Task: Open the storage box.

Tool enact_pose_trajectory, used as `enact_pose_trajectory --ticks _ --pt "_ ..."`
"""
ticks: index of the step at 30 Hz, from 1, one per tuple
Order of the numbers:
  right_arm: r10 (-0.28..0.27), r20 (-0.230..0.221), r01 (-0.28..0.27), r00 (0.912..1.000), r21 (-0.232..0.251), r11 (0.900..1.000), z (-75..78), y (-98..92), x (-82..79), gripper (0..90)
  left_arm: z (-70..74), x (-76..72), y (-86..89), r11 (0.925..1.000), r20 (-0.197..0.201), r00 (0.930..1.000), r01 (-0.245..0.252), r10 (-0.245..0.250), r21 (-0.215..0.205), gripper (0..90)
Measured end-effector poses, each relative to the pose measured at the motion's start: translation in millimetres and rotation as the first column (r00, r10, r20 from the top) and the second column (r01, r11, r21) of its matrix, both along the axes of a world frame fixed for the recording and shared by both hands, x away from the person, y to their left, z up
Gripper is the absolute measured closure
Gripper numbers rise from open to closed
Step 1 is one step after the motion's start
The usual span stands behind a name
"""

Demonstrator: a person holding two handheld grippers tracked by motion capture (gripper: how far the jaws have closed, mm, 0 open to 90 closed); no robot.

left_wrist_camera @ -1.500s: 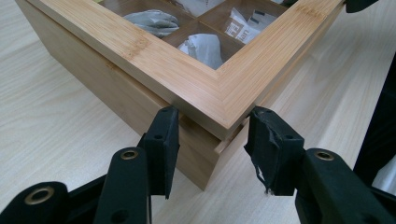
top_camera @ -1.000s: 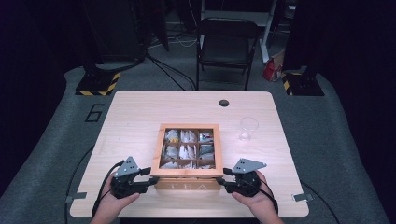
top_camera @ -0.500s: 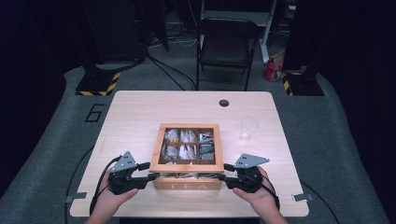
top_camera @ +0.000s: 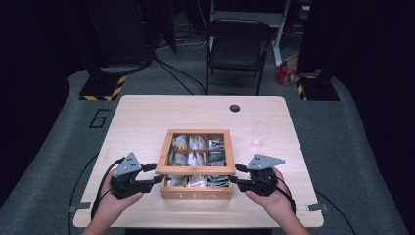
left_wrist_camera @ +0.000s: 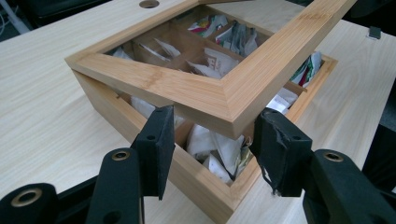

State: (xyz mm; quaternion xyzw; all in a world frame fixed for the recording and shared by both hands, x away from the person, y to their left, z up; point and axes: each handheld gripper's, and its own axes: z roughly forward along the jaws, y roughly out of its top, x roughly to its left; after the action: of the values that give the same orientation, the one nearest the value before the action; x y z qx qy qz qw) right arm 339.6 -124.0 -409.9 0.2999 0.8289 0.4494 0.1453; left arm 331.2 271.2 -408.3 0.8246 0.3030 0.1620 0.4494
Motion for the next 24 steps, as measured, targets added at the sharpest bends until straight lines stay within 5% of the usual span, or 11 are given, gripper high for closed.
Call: enact_pose_trajectory --ticks 24 --pt "0.008 0.068 -0.006 0.9976 -0.034 0.999 27.8 3.5 8.3 51.0 25.7 11.4 0.9 0.9998 0.024 0.9996 0.018 -0.018 -0.004 49.8"
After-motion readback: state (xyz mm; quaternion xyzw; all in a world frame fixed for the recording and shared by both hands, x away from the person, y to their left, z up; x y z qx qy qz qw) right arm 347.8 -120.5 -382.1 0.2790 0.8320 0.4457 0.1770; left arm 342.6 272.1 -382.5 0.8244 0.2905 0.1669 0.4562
